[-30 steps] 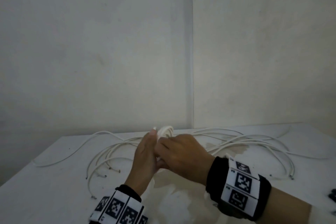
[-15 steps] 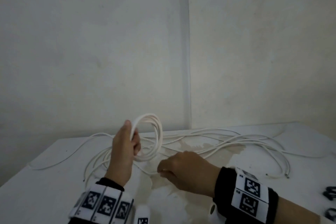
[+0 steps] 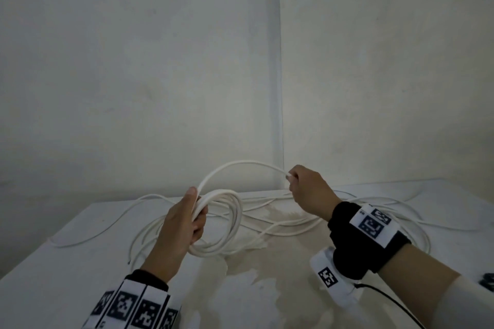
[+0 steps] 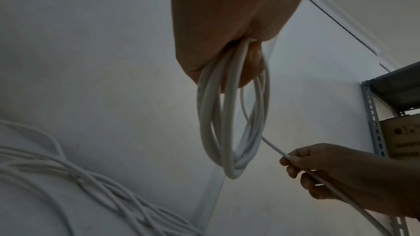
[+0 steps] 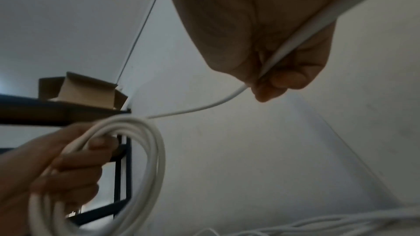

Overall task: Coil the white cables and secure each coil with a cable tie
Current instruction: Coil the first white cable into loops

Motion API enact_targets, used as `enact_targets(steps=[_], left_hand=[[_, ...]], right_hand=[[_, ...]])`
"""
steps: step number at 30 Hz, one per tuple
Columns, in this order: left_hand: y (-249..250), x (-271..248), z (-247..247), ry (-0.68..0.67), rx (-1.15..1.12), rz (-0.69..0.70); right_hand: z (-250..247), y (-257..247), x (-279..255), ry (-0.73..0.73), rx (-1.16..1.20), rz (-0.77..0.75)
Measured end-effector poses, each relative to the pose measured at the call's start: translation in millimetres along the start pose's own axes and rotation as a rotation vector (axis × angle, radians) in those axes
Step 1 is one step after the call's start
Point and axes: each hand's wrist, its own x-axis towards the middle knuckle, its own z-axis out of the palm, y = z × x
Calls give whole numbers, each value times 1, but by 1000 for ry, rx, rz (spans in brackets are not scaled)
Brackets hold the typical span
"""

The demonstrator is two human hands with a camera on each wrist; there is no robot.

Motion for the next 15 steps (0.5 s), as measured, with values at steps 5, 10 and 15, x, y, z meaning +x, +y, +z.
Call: enact_targets(steps=[5,10,15], left_hand=[[0,4,-4,75,-37,-22],[8,10,-5,184,-193,48],[13,20,-2,292,-311,36]], right_hand=[[-7,-1,-4,172,-22,-119],[4,-2,-10,78,-248,-187],[38,-11,-37,-101,-443,-388]])
